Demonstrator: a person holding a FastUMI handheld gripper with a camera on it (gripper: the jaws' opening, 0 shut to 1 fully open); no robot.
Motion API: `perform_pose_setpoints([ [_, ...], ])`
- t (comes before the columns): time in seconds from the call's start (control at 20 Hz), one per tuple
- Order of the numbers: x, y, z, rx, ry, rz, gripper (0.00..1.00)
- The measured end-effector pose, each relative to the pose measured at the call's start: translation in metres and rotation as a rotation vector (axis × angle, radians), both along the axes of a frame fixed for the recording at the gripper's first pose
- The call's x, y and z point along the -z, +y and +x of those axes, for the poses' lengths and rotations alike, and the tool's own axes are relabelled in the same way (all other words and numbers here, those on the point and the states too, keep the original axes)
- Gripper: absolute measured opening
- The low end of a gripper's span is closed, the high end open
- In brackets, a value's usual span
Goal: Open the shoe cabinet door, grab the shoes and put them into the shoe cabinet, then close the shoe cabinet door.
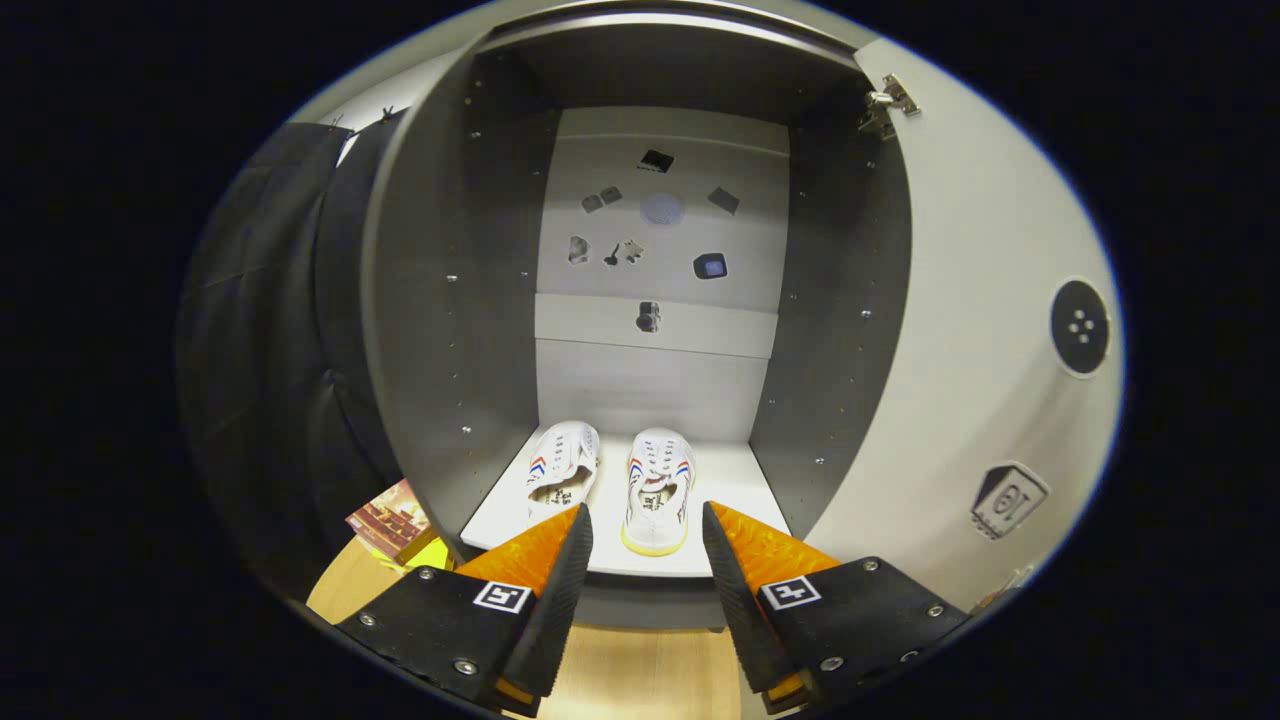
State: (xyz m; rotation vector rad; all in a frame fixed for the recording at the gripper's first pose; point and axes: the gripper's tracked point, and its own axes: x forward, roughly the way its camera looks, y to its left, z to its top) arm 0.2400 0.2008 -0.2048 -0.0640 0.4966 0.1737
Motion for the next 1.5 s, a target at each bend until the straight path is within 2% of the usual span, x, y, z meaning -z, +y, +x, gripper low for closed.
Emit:
perform_pose_setpoints([
  [0.4,-0.055,-0.01,-0.096,-0.126,-0.172,-0.072,0.81],
  [0.65,-0.083,-0.02,-0.149,-0.167,-0.245,-0.029,0.85],
  [0.85,-0.092,-0.061,-0.189,-0.161,-0.269,-0.006,0.86],
  [1.2,-0.088,-0.141,-0.243,-0.116,-0.212,0.018,0.85],
  [1.4,-0.094,-0.195,-0.251,-0.032,-0.219,0.048,0.85],
  [1.5,-0.095,-0.207,-0.253,-0.021,-0.223,0.097,0.84],
])
